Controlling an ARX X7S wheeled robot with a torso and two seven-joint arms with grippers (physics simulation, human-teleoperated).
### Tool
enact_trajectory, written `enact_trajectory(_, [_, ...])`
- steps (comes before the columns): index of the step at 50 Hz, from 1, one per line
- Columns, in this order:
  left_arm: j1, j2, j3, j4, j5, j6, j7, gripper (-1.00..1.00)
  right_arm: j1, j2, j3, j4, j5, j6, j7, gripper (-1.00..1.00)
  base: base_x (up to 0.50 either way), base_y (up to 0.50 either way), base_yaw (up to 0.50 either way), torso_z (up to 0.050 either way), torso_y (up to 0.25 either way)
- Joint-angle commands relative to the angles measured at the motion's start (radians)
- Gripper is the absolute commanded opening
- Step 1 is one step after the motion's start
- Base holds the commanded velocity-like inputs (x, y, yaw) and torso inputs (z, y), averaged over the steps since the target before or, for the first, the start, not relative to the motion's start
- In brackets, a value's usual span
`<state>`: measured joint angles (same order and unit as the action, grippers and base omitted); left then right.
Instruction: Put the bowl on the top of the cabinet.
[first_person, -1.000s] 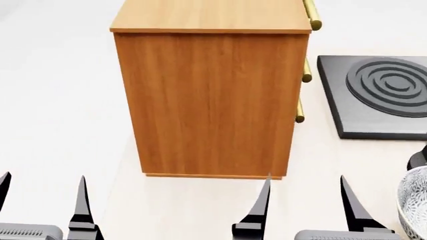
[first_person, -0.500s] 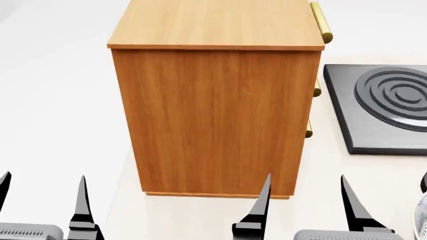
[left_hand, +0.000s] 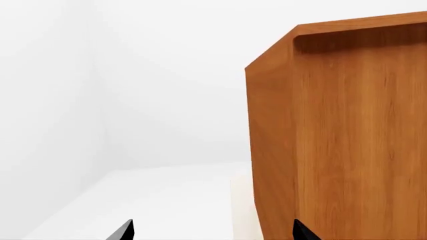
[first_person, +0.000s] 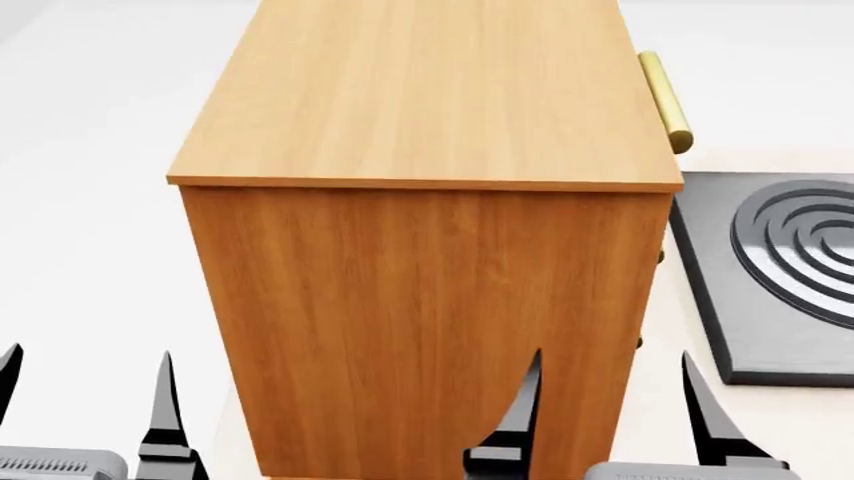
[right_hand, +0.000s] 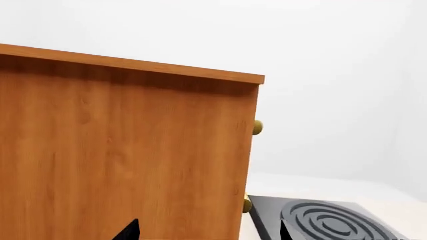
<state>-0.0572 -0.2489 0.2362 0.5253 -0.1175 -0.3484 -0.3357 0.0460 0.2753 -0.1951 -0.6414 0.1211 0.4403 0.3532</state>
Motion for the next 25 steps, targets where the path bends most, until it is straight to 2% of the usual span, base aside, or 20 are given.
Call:
enact_trajectory(1, [0.000, -0.004, 0.004, -0.005, -0.004, 0.004, -0.005, 1.00, 0.000, -0.002, -0.015, 0.015, -0.052, -0.009, 0.044, 1.00, 0.00, 0.00, 0.00, 0.000, 0.000])
enact_trajectory(8, [0.000, -0.006, 0.007, -0.015, -0.006, 0.011, -0.008, 1.00, 0.013, -0.004, -0.040, 0.023, -0.095, 0.044, 0.072, 1.00, 0.00, 0.00, 0.00, 0.000, 0.000])
enact_trajectory(13, [-0.001, -0.008, 0.007, -0.016, -0.007, 0.007, -0.012, 1.00, 0.053, 0.006, -0.020, -0.054, -0.088, 0.245, 0.083, 1.00, 0.00, 0.00, 0.00, 0.000, 0.000])
enact_trajectory(15, [-0.003, -0.008, 0.007, -0.017, -0.009, 0.007, -0.012, 1.00, 0.053, 0.014, -0.014, -0.069, -0.088, 0.245, 0.081, 1.00, 0.00, 0.00, 0.00, 0.000, 0.000])
enact_trajectory(17, [-0.007, -0.006, 0.008, -0.026, -0.011, 0.011, -0.011, 1.00, 0.070, 0.024, 0.025, -0.130, -0.041, 0.355, 0.054, 1.00, 0.00, 0.00, 0.00, 0.000, 0.000])
enact_trajectory(19, [-0.012, -0.005, 0.009, -0.035, -0.013, 0.012, -0.010, 1.00, 0.074, 0.034, 0.051, -0.173, -0.053, 0.394, 0.072, 1.00, 0.00, 0.00, 0.00, 0.000, 0.000])
enact_trajectory(20, [-0.012, -0.005, 0.009, -0.037, -0.014, 0.013, -0.011, 1.00, 0.074, 0.011, 0.109, -0.197, -0.002, 0.419, 0.055, 1.00, 0.00, 0.00, 0.00, 0.000, 0.000])
enact_trajectory(23, [-0.014, -0.007, 0.008, -0.036, -0.017, 0.010, -0.012, 1.00, 0.093, 0.089, 0.063, -0.257, -0.037, 0.542, 0.050, 1.00, 0.00, 0.00, 0.00, 0.000, 0.000])
enact_trajectory(25, [-0.014, -0.007, 0.007, -0.034, -0.017, 0.008, -0.015, 1.00, 0.092, 0.109, 0.113, -0.300, 0.013, 0.603, -0.004, 1.00, 0.00, 0.00, 0.00, 0.000, 0.000])
